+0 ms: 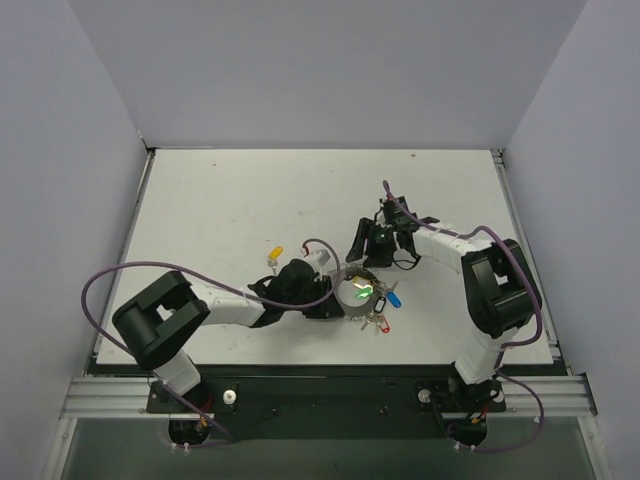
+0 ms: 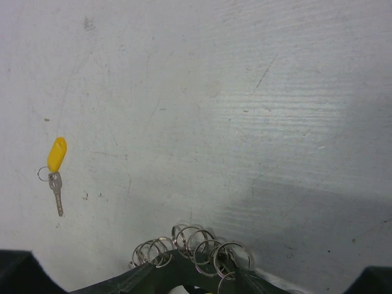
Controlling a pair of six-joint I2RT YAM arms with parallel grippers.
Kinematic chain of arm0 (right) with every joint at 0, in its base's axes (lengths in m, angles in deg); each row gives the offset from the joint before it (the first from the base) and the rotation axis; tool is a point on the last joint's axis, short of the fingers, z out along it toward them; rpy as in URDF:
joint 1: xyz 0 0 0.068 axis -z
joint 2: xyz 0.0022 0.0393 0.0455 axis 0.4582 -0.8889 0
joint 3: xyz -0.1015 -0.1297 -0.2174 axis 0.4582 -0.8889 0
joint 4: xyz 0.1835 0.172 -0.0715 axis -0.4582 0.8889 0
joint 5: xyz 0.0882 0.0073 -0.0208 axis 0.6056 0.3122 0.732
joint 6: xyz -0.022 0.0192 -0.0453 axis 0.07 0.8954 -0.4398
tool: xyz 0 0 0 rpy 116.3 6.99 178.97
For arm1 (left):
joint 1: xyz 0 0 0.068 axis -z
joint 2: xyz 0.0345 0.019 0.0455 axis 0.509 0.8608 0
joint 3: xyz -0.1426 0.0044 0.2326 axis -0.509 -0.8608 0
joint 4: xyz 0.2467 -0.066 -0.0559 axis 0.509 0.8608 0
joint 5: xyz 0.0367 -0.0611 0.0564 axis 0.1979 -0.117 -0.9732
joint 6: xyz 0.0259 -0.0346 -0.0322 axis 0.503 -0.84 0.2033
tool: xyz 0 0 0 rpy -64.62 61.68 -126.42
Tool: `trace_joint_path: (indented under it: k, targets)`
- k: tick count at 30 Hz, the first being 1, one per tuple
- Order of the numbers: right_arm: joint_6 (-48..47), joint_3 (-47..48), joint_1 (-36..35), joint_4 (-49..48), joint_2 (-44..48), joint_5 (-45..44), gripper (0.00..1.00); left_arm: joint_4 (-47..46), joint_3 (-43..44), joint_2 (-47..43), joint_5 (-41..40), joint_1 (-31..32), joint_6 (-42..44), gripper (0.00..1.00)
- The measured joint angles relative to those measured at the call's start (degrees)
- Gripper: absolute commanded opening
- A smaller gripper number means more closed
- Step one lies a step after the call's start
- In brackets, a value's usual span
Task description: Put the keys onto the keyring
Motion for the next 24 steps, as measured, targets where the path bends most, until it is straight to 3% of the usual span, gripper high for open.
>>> trace_joint_path:
  k: [7, 13, 19, 24]
  targets:
    - [-1.0, -0.2, 0.4, 1.1, 2.1, -1.6, 0.56, 1.7, -4.0, -10.8, -4.3, 0.1, 2.2, 0.59]
    - [-2.2, -0.5, 0.2, 1.3, 6.5, -3.3, 0.55, 3.8, -4.2, -18.2, -8.1, -2.7, 4.4, 0.58]
    - [-3.8, -0.3, -1.7, 2.3, 7.0, -5.8, 0.55, 4.0, -4.2, -17.3, -5.5, -11.7, 4.5, 0.58]
    - [-5.8, 1.3, -4.9, 4.3, 7.0, -8.7, 0.54, 7.5, -2.4, -15.6, -3.2, -13.7, 7.7, 0.58]
